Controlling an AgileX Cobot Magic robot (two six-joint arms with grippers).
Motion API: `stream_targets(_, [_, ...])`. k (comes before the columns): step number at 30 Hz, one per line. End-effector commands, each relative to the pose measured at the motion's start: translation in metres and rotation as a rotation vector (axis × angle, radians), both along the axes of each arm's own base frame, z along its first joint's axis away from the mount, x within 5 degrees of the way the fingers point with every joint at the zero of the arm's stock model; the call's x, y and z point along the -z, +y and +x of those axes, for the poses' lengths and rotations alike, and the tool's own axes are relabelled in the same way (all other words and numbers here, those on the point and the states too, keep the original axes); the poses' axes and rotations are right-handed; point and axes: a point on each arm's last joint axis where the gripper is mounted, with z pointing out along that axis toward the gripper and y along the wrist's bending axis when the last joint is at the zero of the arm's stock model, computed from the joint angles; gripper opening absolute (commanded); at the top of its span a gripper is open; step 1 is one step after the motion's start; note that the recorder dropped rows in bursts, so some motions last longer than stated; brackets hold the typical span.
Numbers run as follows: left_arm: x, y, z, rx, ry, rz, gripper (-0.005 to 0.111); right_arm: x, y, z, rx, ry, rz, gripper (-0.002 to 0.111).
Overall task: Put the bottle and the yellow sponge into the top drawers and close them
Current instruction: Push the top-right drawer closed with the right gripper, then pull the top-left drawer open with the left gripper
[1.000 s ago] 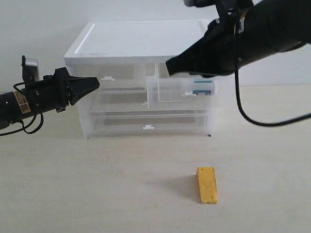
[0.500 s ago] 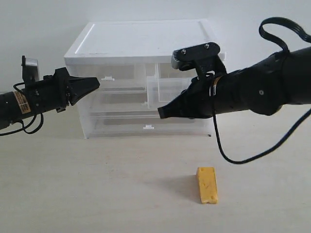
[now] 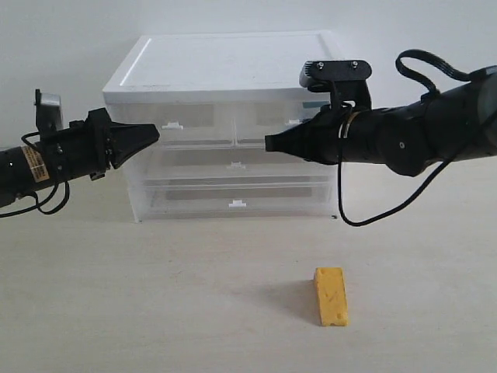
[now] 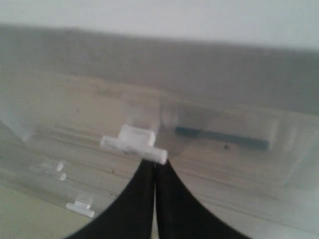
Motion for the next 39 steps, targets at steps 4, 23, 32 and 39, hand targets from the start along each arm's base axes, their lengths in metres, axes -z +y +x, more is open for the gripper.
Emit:
stream_targets(4, [-0.002,0.000,0.004,-0.034,0.039,-0.052,0.004,-0.011,-0.001,0.005,0.014,-0.005,0.008,0.000])
stream_targets(23, [-0.009,-0.036,-0.004,0.105,0.054,-0.096,0.050,-0.041,-0.007,-0.007,0.010,-0.020,-0.014,0.000])
stream_targets(32, [-0.009,-0.039,0.006,0.042,0.048,-0.023,0.050,-0.042,-0.006,-0.007,-0.001,-0.041,-0.024,0.000])
stream_targets(39, [-0.009,-0.033,0.006,0.046,0.058,-0.037,0.050,-0.042,-0.007,-0.007,-0.007,-0.044,-0.035,0.000])
